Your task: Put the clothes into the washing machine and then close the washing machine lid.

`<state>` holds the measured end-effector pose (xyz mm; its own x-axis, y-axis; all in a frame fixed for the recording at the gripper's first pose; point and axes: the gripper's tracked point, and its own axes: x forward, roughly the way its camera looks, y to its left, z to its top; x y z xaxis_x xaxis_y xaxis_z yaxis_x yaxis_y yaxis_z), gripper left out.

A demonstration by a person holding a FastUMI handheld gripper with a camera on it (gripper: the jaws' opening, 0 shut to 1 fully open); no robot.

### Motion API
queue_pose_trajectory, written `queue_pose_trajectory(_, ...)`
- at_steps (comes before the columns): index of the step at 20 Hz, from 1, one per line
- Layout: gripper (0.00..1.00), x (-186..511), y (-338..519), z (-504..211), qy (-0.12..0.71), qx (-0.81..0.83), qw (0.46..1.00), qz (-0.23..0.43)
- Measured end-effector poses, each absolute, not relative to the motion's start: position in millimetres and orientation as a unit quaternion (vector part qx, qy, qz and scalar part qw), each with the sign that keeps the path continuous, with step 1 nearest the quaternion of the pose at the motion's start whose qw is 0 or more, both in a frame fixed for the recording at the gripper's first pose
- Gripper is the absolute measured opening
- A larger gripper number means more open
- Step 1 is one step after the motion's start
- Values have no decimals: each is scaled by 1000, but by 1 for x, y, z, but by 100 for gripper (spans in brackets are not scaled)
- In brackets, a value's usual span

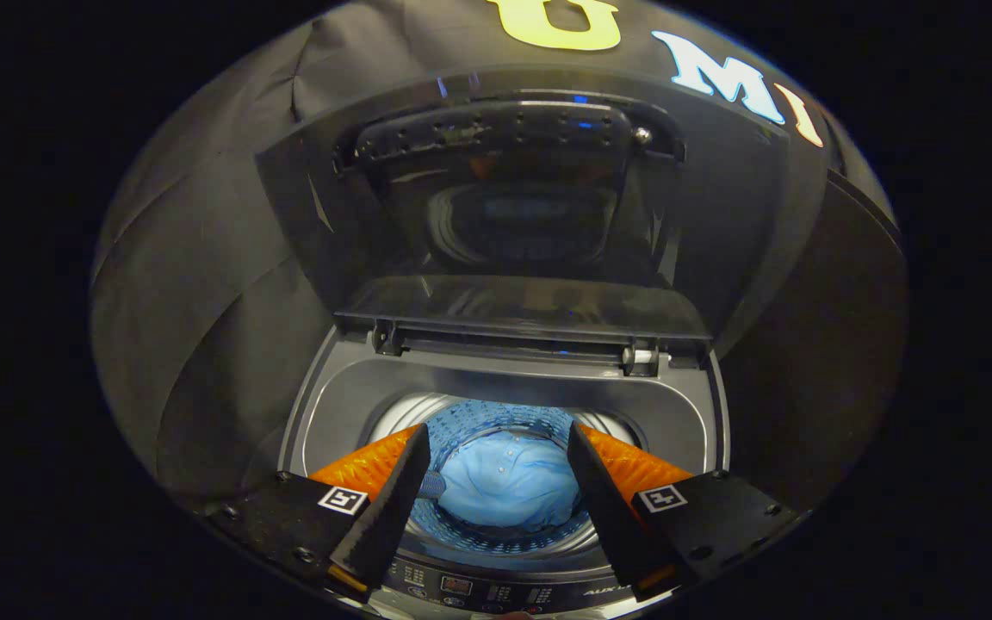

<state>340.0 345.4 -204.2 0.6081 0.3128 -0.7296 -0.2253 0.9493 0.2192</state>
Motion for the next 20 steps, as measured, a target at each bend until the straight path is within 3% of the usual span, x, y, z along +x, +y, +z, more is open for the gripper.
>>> queue_pose_trajectory(20, 98, 419, 281, -3, 257, 71, 954, 134)
